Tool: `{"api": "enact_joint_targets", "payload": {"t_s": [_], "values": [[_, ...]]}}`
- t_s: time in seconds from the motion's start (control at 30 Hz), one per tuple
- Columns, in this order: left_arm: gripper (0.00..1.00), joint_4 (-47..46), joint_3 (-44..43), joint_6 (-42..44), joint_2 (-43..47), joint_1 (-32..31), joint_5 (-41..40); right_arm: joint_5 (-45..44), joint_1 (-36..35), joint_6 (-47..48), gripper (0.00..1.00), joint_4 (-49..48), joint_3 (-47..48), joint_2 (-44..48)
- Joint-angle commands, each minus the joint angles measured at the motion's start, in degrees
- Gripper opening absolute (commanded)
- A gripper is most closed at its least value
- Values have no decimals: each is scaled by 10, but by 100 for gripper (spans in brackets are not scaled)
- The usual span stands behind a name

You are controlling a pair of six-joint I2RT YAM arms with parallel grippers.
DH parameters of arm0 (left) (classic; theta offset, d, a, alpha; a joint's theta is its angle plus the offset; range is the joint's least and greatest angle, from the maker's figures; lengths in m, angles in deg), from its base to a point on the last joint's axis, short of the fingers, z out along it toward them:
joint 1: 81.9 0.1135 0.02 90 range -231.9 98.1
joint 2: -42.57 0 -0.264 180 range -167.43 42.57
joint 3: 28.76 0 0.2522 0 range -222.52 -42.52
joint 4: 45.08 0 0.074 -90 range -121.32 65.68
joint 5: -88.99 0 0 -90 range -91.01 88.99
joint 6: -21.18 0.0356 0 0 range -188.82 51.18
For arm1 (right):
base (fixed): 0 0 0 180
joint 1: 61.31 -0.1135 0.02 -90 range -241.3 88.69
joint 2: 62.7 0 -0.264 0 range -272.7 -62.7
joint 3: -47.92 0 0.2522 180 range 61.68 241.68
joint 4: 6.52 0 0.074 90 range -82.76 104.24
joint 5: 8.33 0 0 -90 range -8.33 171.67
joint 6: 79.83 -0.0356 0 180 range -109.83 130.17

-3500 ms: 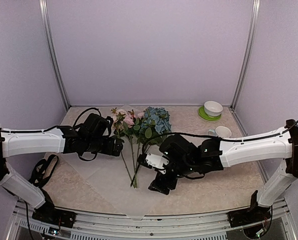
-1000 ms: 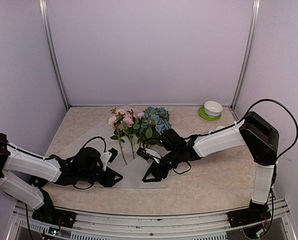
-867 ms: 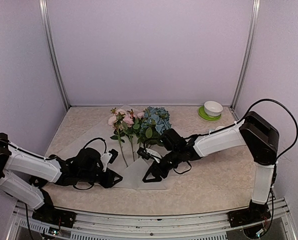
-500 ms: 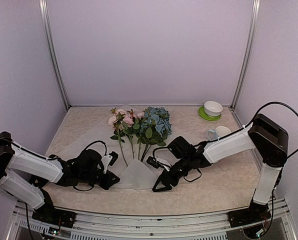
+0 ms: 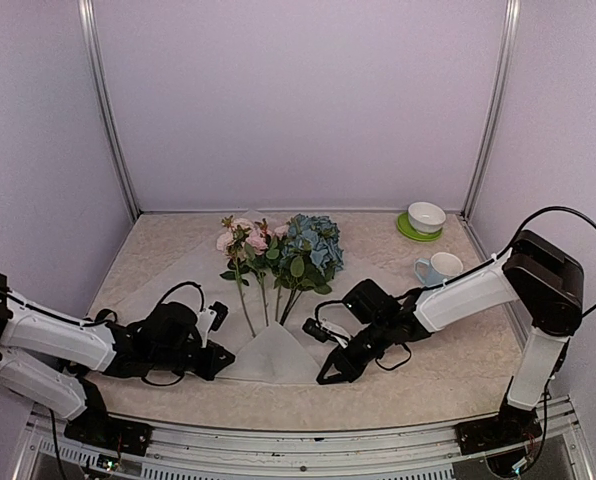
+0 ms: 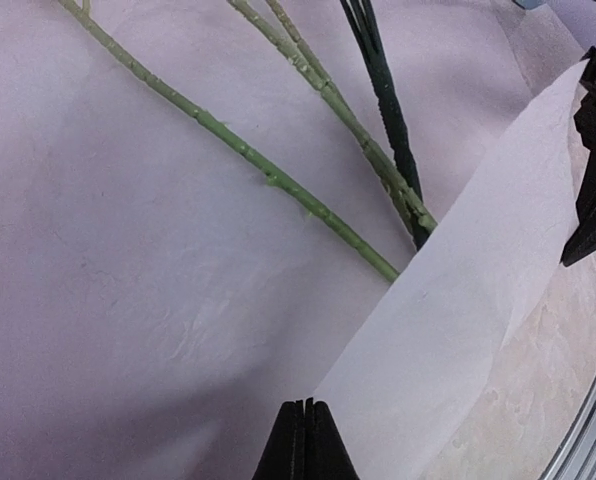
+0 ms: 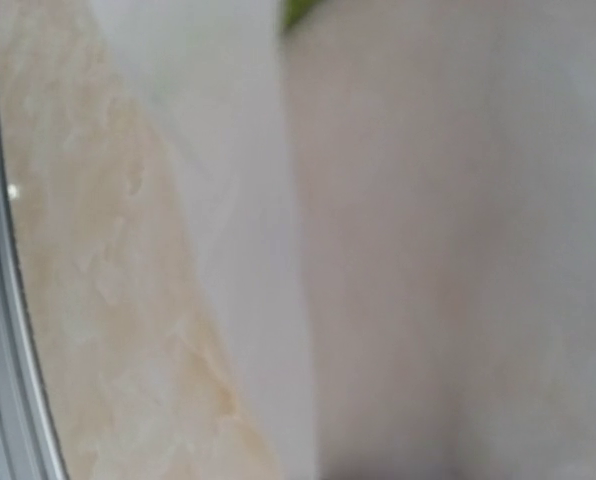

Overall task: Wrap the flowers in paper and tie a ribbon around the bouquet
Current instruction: Fold the bottom corner of the flattened wrapping paper at the center of the board, then press the fold line of the 1/4-folded wrapping paper.

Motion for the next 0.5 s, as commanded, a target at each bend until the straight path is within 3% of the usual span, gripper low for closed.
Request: {"api": "enact_joint_targets", "payload": {"t_s": [0.0,0.1,0.13,0.17,0.3,0.47], "values": [[0,16,9,-6,42,-27,-45,-19,3,-5,0,11,3,3],[0,32,11,-10,72,-31,-53,-18,4,10,0,39,14,5],[4,42,10,-11,77,-31,-53,-16,4,14,0,52,18,6],[18,50,8,-9,89,-34,-53,-9,3,17,0,66,24,6],[53,64,8,-2,136,-40,-65,20,4,17,0,112,26,13],[56,56,13,-8,157,-49,-36,50,-1,0,0,156,11,37]]}}
